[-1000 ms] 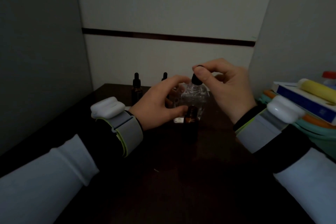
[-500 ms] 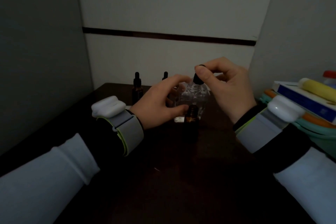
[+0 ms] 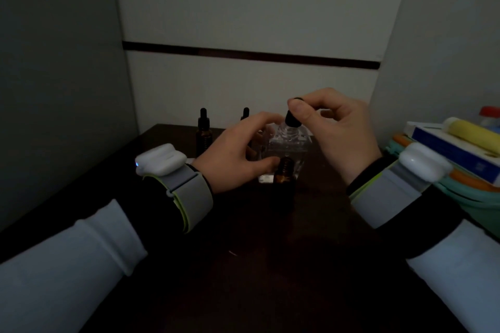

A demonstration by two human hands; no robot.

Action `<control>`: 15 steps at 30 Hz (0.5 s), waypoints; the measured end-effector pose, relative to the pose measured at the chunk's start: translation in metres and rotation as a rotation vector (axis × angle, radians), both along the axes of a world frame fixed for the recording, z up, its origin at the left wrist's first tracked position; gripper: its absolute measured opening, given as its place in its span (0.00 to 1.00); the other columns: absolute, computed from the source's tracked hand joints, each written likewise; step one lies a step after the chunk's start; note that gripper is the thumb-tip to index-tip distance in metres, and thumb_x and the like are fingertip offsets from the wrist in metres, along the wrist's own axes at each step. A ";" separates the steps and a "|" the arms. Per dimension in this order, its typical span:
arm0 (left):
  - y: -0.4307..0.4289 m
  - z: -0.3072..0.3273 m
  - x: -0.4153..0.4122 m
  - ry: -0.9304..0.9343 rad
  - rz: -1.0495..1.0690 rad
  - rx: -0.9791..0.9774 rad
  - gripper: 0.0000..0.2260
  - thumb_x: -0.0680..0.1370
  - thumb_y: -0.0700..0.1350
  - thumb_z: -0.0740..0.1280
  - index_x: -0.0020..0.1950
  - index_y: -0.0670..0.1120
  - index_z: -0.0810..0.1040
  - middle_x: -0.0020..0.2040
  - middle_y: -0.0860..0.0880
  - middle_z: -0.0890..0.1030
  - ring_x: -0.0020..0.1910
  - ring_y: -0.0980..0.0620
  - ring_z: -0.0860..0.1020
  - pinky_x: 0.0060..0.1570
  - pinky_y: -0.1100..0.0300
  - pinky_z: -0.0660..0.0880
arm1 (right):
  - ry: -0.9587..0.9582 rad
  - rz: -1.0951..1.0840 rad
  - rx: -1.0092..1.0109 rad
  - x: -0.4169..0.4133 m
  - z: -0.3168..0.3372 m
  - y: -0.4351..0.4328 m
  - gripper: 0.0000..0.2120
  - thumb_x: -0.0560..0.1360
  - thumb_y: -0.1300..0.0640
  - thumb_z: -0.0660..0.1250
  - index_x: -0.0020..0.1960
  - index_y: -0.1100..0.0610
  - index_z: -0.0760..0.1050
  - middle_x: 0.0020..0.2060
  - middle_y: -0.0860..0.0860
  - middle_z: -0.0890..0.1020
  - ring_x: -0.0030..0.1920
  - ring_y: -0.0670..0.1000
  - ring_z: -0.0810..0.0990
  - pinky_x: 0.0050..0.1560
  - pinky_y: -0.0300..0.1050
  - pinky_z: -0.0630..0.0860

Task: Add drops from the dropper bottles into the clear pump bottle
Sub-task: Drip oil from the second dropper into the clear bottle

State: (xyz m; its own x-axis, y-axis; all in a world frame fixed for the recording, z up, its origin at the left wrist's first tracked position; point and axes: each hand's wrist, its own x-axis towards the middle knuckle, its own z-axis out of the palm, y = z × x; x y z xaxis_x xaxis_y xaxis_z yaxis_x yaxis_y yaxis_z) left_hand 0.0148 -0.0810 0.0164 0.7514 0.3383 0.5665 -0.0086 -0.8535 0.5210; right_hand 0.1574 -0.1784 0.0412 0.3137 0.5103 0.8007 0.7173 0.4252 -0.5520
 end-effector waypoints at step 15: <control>0.000 0.000 0.000 0.018 0.009 -0.018 0.25 0.74 0.44 0.70 0.68 0.53 0.67 0.60 0.54 0.73 0.54 0.58 0.74 0.50 0.61 0.75 | 0.088 0.060 0.168 -0.008 0.015 -0.011 0.03 0.74 0.53 0.67 0.43 0.50 0.78 0.34 0.39 0.82 0.39 0.39 0.79 0.44 0.34 0.74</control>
State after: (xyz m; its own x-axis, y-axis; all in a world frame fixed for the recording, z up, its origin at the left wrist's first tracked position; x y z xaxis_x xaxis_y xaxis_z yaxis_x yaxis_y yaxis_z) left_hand 0.0144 -0.0809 0.0161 0.7584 0.3548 0.5468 0.0084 -0.8442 0.5360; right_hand 0.1497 -0.1889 0.0557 0.3590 0.3920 0.8470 0.6399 0.5573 -0.5291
